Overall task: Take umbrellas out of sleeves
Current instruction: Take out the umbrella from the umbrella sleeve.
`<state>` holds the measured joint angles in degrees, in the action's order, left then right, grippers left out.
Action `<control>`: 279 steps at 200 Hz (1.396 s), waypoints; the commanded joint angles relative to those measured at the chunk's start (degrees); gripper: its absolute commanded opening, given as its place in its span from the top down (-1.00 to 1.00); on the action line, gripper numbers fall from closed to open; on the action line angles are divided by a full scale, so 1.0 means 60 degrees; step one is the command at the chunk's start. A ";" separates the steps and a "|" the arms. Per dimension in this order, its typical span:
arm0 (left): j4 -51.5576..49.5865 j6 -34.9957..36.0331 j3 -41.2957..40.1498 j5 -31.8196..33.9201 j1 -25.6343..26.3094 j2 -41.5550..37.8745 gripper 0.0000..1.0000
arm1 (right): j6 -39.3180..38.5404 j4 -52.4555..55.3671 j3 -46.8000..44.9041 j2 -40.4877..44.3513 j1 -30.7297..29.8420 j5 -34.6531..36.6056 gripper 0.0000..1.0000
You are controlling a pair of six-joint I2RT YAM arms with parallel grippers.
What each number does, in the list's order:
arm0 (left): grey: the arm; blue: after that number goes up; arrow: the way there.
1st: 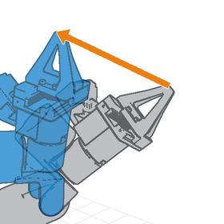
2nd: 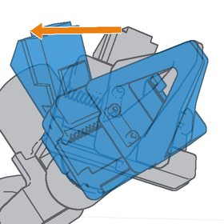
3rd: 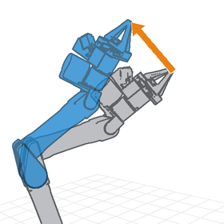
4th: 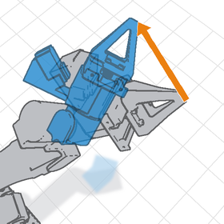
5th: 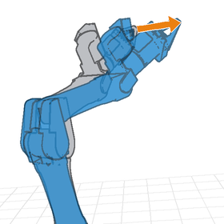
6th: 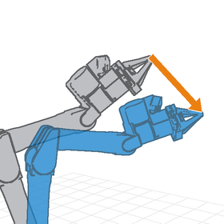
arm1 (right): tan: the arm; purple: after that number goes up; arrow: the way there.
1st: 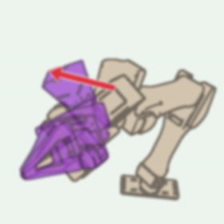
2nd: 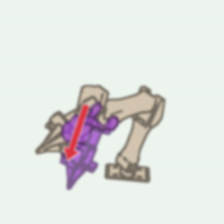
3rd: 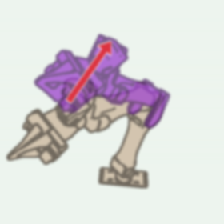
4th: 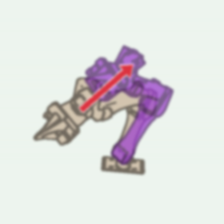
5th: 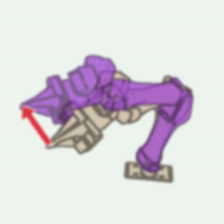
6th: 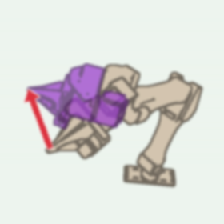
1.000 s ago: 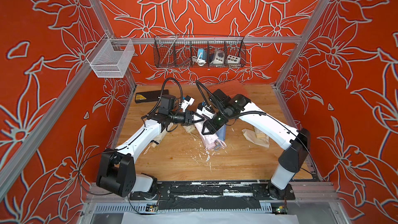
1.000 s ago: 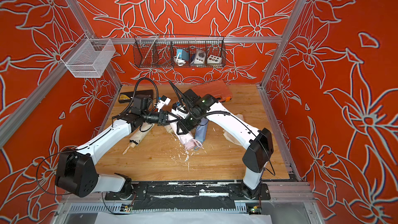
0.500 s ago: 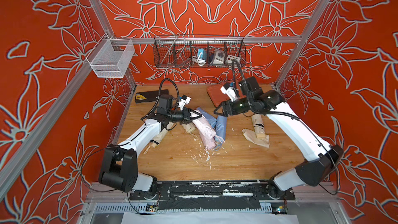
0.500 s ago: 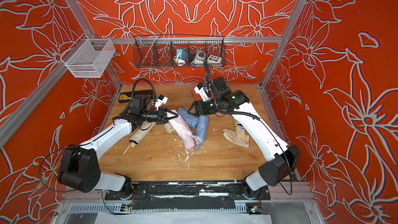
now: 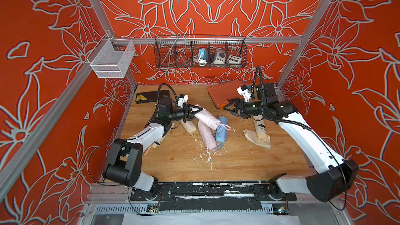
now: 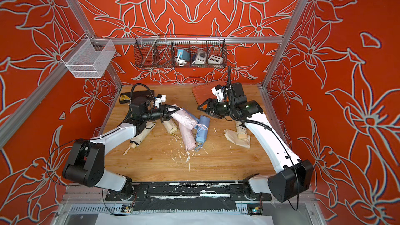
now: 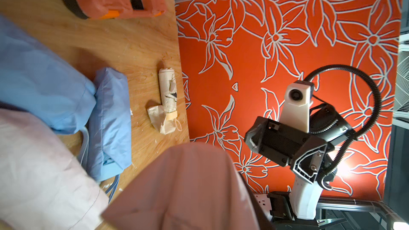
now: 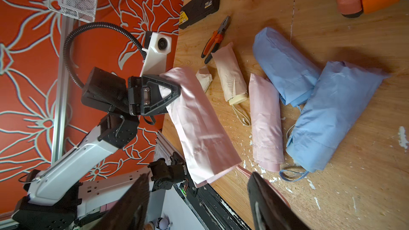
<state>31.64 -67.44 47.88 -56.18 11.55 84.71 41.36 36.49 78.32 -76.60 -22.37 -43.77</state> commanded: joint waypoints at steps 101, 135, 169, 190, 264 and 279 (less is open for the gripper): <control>0.6464 -0.4716 -0.1322 0.1610 -0.0185 0.0217 0.24 | 0.1942 -0.1817 -0.1191 0.0646 0.1057 -0.1485 -0.38; 0.6710 -0.4890 -0.1760 0.1707 -0.0182 0.0052 0.24 | 0.2247 -0.2266 -0.1526 0.0642 0.1073 -0.2047 -0.29; 0.6782 -0.4881 -0.1955 0.1643 -0.0182 -0.0019 0.23 | 0.3097 -0.3351 -0.2146 0.0713 0.0901 -0.2335 -0.20; 0.6831 -0.4899 -0.1979 0.1648 -0.0184 0.0004 0.23 | 0.3237 -0.3590 -0.2258 0.0632 0.0541 -0.2360 -0.17; 0.7079 -0.4943 -0.1820 0.1703 -0.0182 0.0116 0.23 | 0.4534 -0.5442 -0.2654 0.0194 -0.0592 -0.2177 -0.14; 0.7131 -0.4961 -0.1813 0.1732 -0.0190 0.0094 0.23 | 0.4576 -0.5524 -0.2665 0.0183 -0.0787 -0.1941 -0.14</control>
<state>68.03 -95.90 35.46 -46.24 10.74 86.30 65.36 8.54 63.07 -74.91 -25.58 -56.53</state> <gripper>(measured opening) 0.386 0.573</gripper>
